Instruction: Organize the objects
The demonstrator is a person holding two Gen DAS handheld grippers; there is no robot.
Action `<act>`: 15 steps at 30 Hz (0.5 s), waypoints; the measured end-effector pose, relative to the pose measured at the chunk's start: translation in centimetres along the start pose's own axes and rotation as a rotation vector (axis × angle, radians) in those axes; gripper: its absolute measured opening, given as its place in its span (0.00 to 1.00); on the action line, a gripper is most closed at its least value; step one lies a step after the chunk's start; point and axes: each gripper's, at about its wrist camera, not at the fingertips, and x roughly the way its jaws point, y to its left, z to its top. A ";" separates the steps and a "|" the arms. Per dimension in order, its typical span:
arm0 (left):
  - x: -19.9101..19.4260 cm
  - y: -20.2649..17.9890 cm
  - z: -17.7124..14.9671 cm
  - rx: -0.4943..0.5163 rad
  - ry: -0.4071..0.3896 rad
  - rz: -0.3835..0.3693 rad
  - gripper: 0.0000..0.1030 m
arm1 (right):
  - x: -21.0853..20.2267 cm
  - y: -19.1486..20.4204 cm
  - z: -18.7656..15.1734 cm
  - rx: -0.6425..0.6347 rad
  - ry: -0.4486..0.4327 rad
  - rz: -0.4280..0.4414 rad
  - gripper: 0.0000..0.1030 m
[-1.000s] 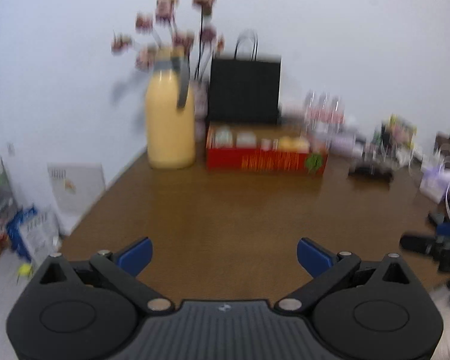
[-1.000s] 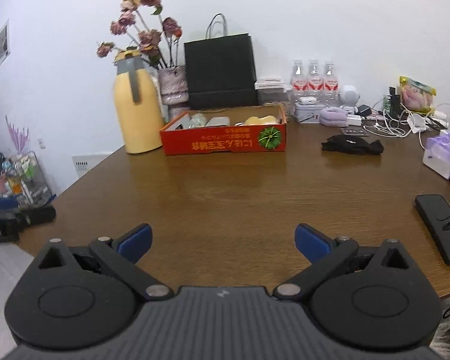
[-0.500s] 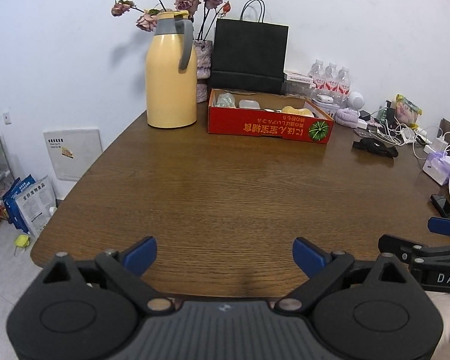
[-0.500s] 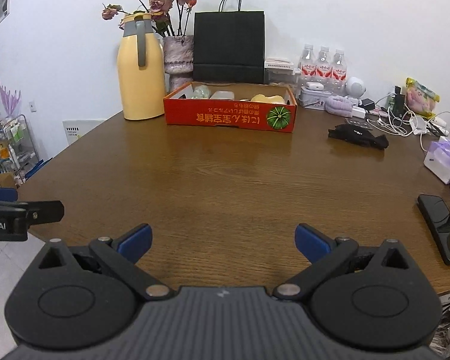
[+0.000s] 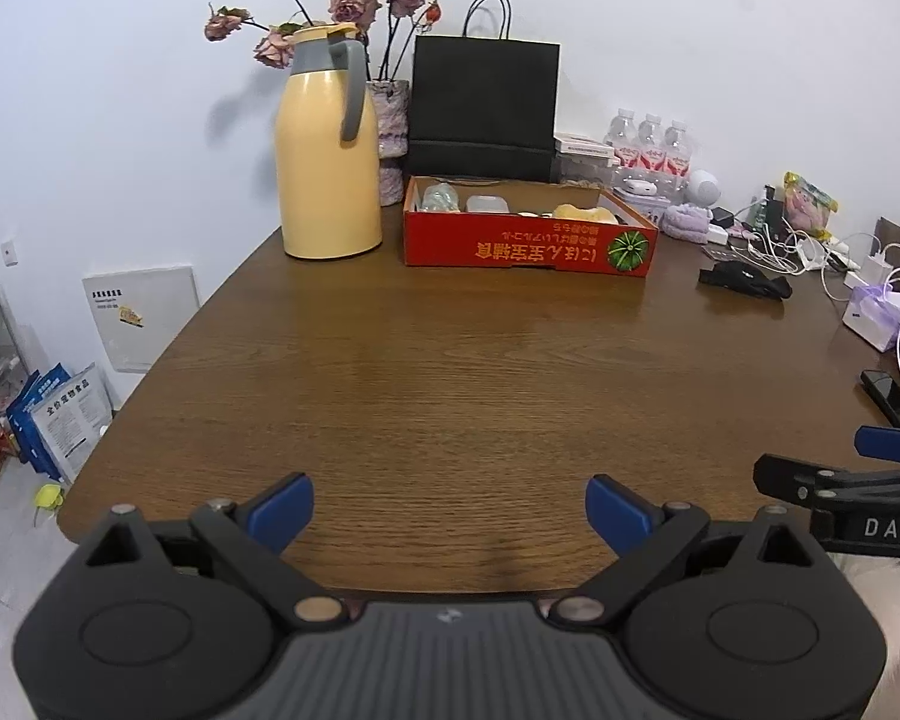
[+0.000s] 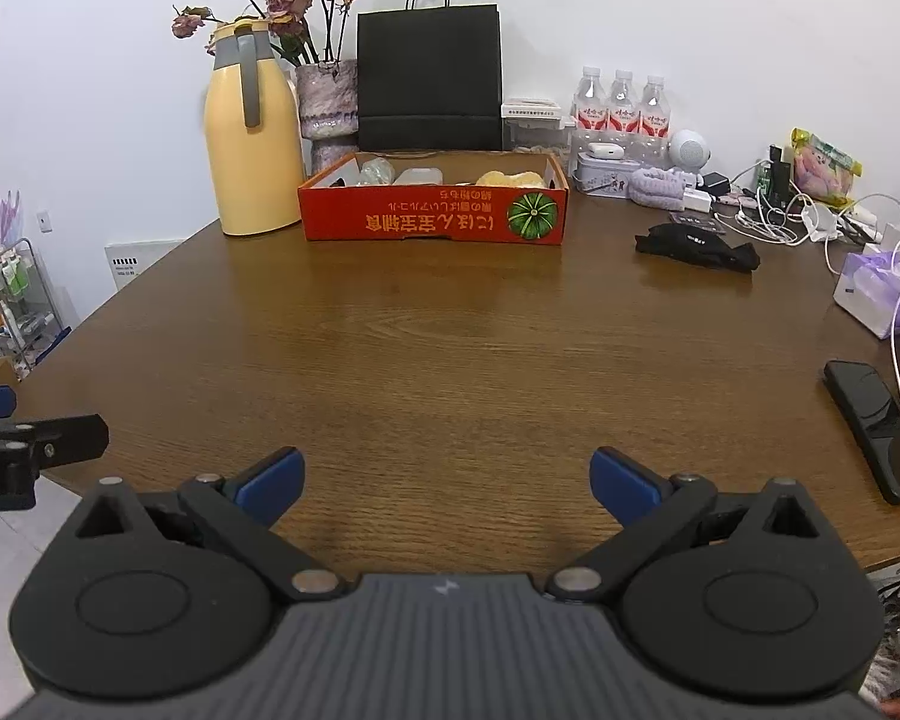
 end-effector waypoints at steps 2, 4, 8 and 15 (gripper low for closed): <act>0.0 -0.1 0.0 0.003 -0.002 -0.001 0.95 | -0.1 0.0 0.0 0.005 -0.003 0.001 1.00; 0.0 0.0 0.0 0.001 -0.004 -0.001 0.95 | -0.1 0.0 0.0 0.003 -0.005 0.002 1.00; 0.2 0.1 0.0 -0.004 0.000 0.002 0.95 | 0.0 0.0 0.0 0.005 -0.002 0.003 1.00; 0.1 0.3 0.0 -0.002 -0.003 0.001 0.95 | -0.1 -0.2 0.1 0.003 0.001 0.007 1.00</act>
